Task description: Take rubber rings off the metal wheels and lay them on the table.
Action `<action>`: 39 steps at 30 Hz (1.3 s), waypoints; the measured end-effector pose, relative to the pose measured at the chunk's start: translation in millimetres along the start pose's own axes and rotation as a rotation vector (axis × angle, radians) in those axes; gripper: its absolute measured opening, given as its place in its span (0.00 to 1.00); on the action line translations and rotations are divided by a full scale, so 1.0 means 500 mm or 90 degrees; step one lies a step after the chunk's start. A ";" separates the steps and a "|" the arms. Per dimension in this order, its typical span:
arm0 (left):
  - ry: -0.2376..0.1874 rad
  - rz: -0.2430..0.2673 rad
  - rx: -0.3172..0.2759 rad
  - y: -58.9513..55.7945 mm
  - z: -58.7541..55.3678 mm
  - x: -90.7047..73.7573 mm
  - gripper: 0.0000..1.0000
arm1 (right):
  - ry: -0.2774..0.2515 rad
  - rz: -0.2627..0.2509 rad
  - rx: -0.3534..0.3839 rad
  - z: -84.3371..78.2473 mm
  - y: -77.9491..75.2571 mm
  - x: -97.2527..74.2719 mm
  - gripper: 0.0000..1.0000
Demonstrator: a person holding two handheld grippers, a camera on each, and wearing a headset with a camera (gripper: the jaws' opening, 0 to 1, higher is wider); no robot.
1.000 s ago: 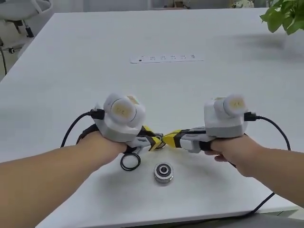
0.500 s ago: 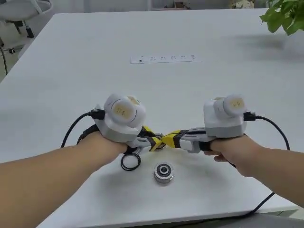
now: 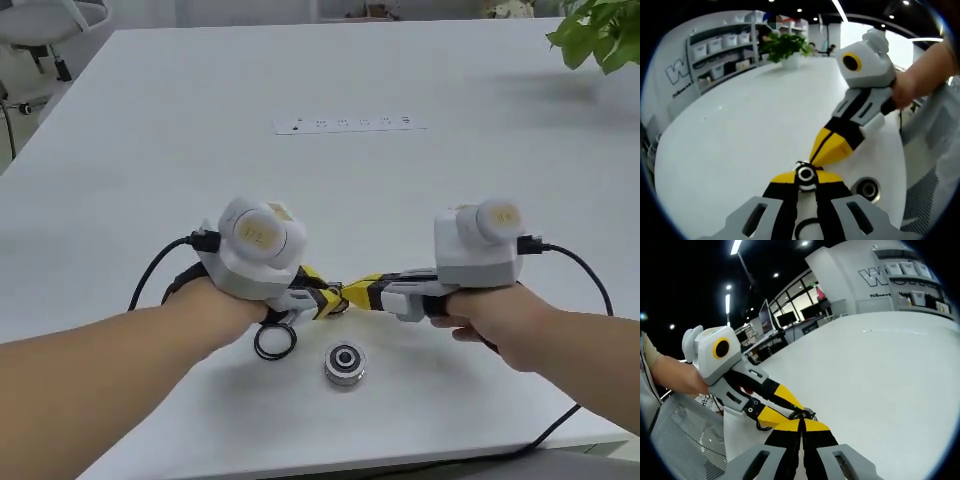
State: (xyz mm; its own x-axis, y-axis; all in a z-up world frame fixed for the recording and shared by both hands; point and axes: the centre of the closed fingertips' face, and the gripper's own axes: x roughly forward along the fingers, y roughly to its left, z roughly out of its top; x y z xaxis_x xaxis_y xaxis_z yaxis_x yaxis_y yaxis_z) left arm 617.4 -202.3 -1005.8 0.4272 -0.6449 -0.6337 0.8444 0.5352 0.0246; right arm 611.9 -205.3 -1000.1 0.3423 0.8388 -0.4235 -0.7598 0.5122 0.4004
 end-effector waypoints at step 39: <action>0.001 0.003 -0.004 0.000 -0.001 0.001 0.13 | -0.016 0.015 0.021 0.007 0.008 0.009 0.00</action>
State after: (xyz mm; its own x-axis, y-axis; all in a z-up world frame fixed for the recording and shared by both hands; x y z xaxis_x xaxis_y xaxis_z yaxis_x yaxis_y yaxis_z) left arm 617.5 -202.2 -1006.5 0.4303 -0.6418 -0.6348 0.8405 0.5414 0.0224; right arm 612.6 -198.6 -997.5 0.3391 0.8547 -0.3931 -0.7493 0.4980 0.4364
